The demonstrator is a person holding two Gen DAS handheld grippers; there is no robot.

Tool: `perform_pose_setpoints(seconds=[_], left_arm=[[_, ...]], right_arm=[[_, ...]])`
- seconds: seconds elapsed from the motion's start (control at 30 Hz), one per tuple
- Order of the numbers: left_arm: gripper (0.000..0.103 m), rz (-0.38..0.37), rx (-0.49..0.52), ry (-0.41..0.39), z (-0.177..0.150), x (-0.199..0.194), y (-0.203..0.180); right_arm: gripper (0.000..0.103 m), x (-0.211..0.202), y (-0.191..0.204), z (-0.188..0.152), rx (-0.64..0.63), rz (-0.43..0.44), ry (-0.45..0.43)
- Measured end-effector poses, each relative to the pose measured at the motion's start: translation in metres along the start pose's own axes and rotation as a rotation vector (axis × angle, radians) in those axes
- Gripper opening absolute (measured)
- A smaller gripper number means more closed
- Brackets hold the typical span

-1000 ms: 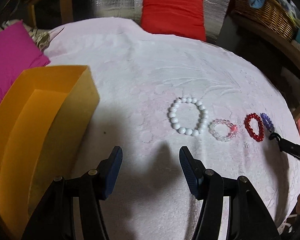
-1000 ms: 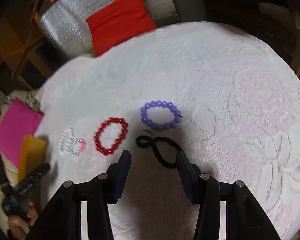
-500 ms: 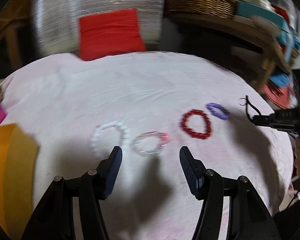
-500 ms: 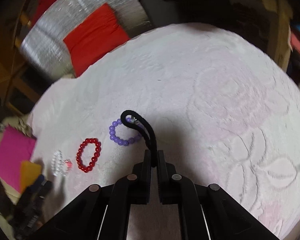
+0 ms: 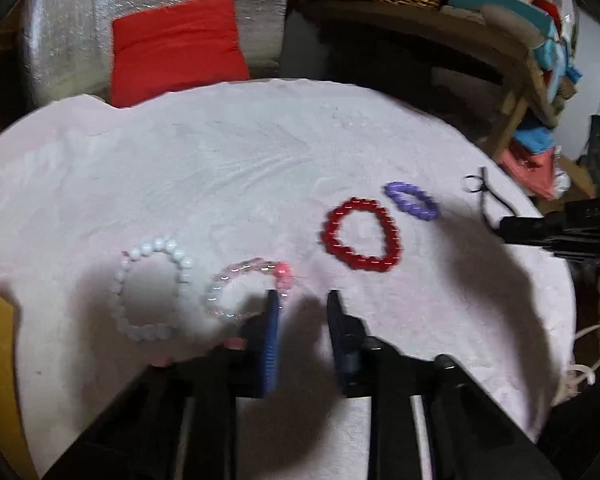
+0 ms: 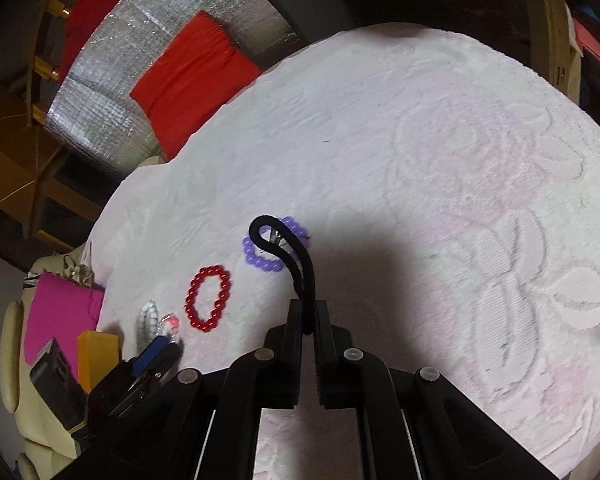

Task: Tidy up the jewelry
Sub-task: 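Grasp the pink-clear bead bracelet with the left tool and lift it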

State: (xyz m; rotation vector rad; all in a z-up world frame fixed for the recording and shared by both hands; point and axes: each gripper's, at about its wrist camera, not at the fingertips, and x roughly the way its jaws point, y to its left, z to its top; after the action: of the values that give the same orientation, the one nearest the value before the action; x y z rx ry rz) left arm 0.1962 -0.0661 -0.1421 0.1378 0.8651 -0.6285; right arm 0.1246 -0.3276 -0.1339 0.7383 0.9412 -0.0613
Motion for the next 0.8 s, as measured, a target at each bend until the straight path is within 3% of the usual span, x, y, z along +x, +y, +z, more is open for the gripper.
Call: perform_pose_setpoints(seconds=[0.07, 0.2, 0.3, 0.37, 0.4, 0.47, 0.57, 0.6, 0.63, 0.7, 0.8], left_arm=[[0.006, -0.023, -0.013, 0.031, -0.002, 0.005, 0.0], [0.006, -0.012, -0.002, 0.012, -0.001, 0.0, -0.002], [0.007, 0.046, 0.002, -0.043, 0.002, -0.011, 0.001], [0.023, 0.114, 0.026, -0.067, 0.004, -0.016, 0.002], [0.039, 0.146, 0.035, -0.068, 0.003, -0.015, 0.002], [0.043, 0.161, 0.05, -0.053, 0.002, -0.008, 0.003], [0.043, 0.169, 0.124, 0.005, -0.004, 0.008, -0.007], [0.038, 0.177, 0.158, -0.005, -0.005, 0.009, -0.012], [0.028, 0.159, 0.162, -0.002, -0.005, 0.01, -0.015], [0.015, 0.128, 0.134, 0.011, -0.006, 0.009, -0.013], [0.007, 0.109, 0.14, 0.021, -0.008, 0.006, -0.017]], right_arm=[[0.006, 0.003, 0.004, -0.002, -0.003, 0.002, 0.004], [0.006, 0.005, 0.017, -0.005, -0.027, 0.019, 0.0], [0.006, 0.003, 0.021, -0.006, -0.047, 0.022, -0.013], [0.006, -0.004, 0.017, -0.003, -0.047, 0.022, -0.034], [0.006, -0.009, 0.013, -0.002, -0.043, 0.02, -0.051], [0.006, -0.015, 0.006, 0.001, -0.033, 0.011, -0.075], [0.006, -0.021, -0.003, 0.005, -0.023, -0.004, -0.086], [0.006, -0.024, -0.005, 0.006, -0.025, -0.008, -0.09], [0.006, -0.027, -0.006, 0.007, -0.027, -0.011, -0.094], [0.006, -0.039, -0.008, 0.009, -0.041, -0.011, -0.122], [0.006, -0.055, -0.012, 0.008, -0.047, -0.009, -0.159]])
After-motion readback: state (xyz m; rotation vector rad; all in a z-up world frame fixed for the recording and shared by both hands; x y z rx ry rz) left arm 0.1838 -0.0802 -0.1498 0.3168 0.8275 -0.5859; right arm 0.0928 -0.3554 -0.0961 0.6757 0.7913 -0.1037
